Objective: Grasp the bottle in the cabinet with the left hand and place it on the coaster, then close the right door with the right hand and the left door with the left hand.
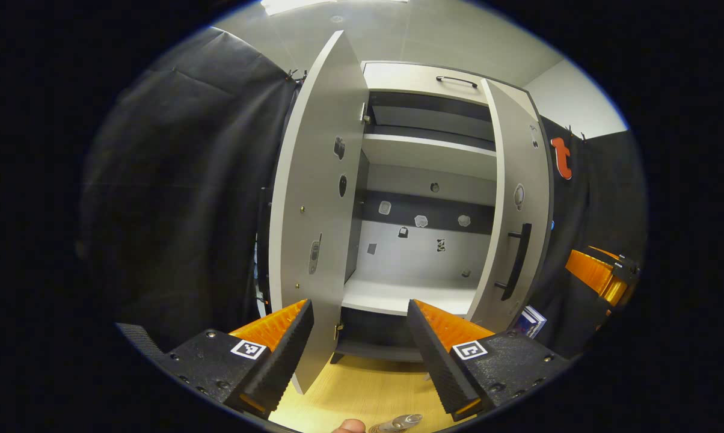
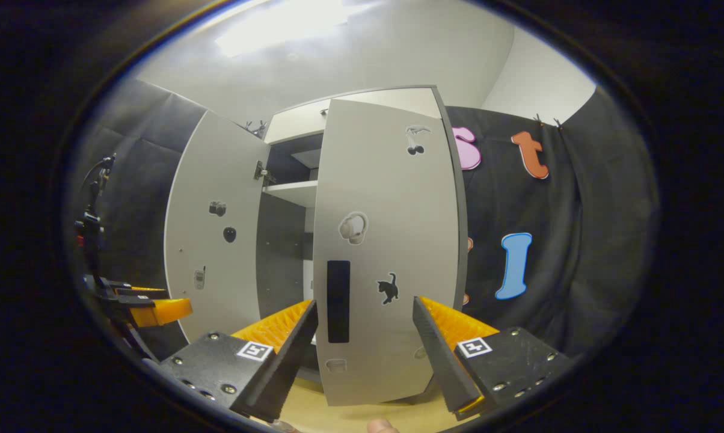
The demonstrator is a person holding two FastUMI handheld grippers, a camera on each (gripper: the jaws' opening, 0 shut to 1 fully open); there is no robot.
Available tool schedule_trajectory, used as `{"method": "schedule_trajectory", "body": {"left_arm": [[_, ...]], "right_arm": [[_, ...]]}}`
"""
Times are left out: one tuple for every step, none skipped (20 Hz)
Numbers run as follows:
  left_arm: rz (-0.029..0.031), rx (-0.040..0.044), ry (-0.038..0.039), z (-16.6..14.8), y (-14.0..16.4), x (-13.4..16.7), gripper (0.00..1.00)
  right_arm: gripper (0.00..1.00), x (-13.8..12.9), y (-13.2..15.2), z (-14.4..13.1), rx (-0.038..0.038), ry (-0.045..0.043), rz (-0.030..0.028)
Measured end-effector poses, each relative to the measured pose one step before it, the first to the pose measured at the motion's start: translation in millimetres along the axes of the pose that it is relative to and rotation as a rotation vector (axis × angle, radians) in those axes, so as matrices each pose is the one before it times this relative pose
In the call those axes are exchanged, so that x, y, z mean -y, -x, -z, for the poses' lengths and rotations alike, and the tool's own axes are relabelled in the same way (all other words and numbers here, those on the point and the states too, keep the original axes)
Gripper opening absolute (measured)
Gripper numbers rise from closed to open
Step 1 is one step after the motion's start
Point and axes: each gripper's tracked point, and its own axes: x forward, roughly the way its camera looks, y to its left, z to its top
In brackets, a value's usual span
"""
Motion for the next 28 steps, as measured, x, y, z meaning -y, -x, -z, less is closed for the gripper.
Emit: {"method": "schedule_trajectory", "body": {"left_arm": [[-0.00093, -0.00007, 0.00009, 0.55, -0.13, 0.35, 0.93], [-0.00222, -0.00004, -0.00169, -0.36, -0.90, -0.45, 0.93], [-0.00376, 0.00064, -0.00225, -0.23, -0.98, -1.37, 0.93], [-0.00684, 0.00346, -0.00048, -1.14, 0.10, -1.56, 0.97], [-0.01249, 0.01159, 0.00386, -3.20, 0.24, -2.56, 0.97], [-0.01682, 0.01950, 0.00646, -5.85, 0.73, -4.19, 0.93], [-0.01797, 0.02106, 0.00571, -5.90, 0.81, -6.09, 0.93], [-0.02199, 0.01900, 0.00273, -6.17, 0.81, -7.48, 0.93], [-0.02638, 0.01705, -0.00127, -5.31, 0.76, -8.94, 0.97], [-0.02788, 0.02029, -0.00175, -7.07, 1.03, -9.88, 0.97], [-0.02552, 0.02291, -0.00229, -7.75, -2.36, -9.73, 0.93], [-0.02520, 0.02310, -0.00551, -6.46, -1.20, -9.66, 0.97], [-0.02768, 0.01418, -0.00790, -3.27, -1.72, -12.24, 0.97], [-0.02794, 0.00193, -0.00956, -0.34, -3.25, -10.62, 0.92], [-0.02759, -0.00328, -0.00368, 1.15, -3.83, -10.34, 0.92], [-0.02707, -0.00269, 0.00562, -0.90, -3.90, -9.62, 0.93], [-0.02349, 0.00460, 0.01640, -1.32, -5.24, -8.80, 0.92], [-0.01811, 0.00621, 0.02271, -2.41, -4.55, -7.05, 0.93], [-0.01409, 0.00171, 0.02201, -0.15, -3.41, -6.94, 0.92], [-0.00425, -0.00558, 0.01683, 0.91, -4.52, -5.22, 0.92], [0.00065, -0.00806, 0.00994, 2.98, -5.01, -2.99, 0.96], [0.00388, -0.00971, 0.00122, 3.07, -4.96, -1.72, 0.96], [0.00470, -0.00776, -0.00457, 4.11, -1.41, 0.11, 0.96], [0.00881, -0.00771, -0.00384, 3.02, -1.19, 1.25, 0.92], [0.00455, -0.00682, -0.00762, 1.08, 0.10, -1.14, 0.96], [0.01745, 0.01237, -0.00652, -2.43, -2.76, 0.13, 0.96], [0.02609, -0.00002, -0.00503, -1.15, -0.61, 3.02, 0.96], [0.02331, -0.00193, 0.00030, -1.15, -5.78, 6.48, 0.88]], "right_arm": [[0.95, 0.21, -1.25, 0.21, -0.00047, -0.00126, -0.00137], [0.95, 0.96, -0.93, 1.02, 0.00043, 0.00054, 0.00024], [0.95, 1.08, -1.83, -0.49, 0.00075, 0.00148, 0.00108], [0.95, -0.19, 0.10, 0.23, 0.00110, 0.00136, 0.00125], [0.95, 0.40, -0.34, 0.03, 0.00180, 0.00172, 0.00242], [0.96, 1.56, -1.72, -0.07, 0.00121, 0.00084, 0.00178], [0.95, 0.84, -0.81, 0.92, -0.00174, 0.00047, 0.00115], [0.95, -2.24, 1.49, 2.32, -0.00207, -0.00141, 0.00055], [0.95, 0.63, -1.38, 0.75, -0.00254, -0.00299, 0.00042], [0.95, 1.75, -2.52, 1.15, -0.00121, -0.00333, 0.00107], [0.95, 1.09, -1.91, 0.79, -0.00102, -0.00210, 0.00187], [0.95, -1.41, 0.22, 1.35, -0.00008, -0.00159, 0.00121], [0.95, -0.70, -1.15, 0.25, -0.00048, -0.00117, 0.00024], [0.95, 0.15, -1.41, 0.60, -0.00100, -0.00103, -0.00084], [0.95, -1.75, -0.96, 0.03, -0.00051, -0.00033, -0.00214], [0.96, -0.35, -0.99, 0.42, 0.00027, 0.00161, 0.00028], [0.96, -0.31, -0.50, 0.34, 0.00052, 0.00317, 0.00301], [0.96, 0.23, -0.06, 0.27, 0.00139, 0.00262, 0.00512], [0.96, -0.08, -0.07, -0.35, 0.00060, 0.00061, 0.00602], [0.96, -0.24, -0.86, 0.50, -0.00151, -0.00149, 0.00495], [0.95, 0.13, -1.05, 0.22, -0.00107, -0.00159, 0.00488], [0.96, 0.30, -0.58, -0.22, 0.00025, -0.00082, 0.00413], [0.96, -0.08, -0.81, -1.44, 0.00186, -0.00040, 0.00481], [0.95, -1.04, 1.51, 0.93, 0.00213, -0.00169, 0.00369], [0.95, 0.04, 0.49, -0.74, 0.00149, -0.00176, 0.00276], [0.95, 0.18, -0.72, 0.46, -0.00112, -0.00028, 0.00346], [0.95, 0.32, -0.77, 0.14, -0.00092, 0.00081, 0.00308], [0.95, -0.74, -0.53, 0.40, -0.00238, 0.00286, 0.00303]]}}
